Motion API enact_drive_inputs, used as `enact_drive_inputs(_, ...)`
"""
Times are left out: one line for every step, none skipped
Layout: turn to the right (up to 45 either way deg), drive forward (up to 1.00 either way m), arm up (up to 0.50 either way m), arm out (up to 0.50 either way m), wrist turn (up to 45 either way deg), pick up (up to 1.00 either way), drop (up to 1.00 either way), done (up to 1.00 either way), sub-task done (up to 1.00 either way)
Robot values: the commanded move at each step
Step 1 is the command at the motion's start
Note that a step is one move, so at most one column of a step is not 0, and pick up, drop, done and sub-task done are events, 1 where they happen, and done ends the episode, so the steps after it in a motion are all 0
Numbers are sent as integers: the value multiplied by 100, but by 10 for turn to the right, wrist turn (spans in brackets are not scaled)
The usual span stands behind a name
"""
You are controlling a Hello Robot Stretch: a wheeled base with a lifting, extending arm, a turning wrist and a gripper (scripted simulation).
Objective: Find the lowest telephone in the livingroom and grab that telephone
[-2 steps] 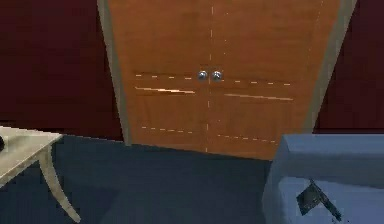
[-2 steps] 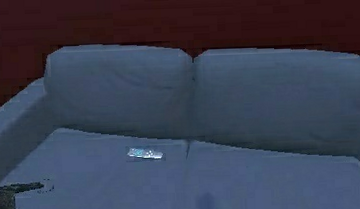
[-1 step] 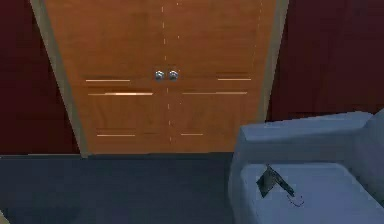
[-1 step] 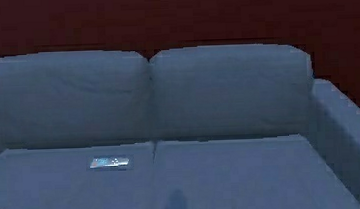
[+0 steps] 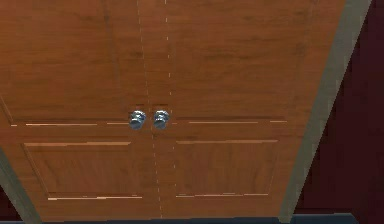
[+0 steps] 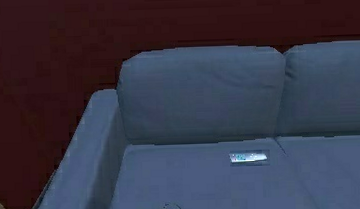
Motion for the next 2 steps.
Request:
enact_drive_inputs(0,0,50,0,0,0,0,0,0)
enact_drive_inputs(0,0,12,0,0,0,0,0,0)
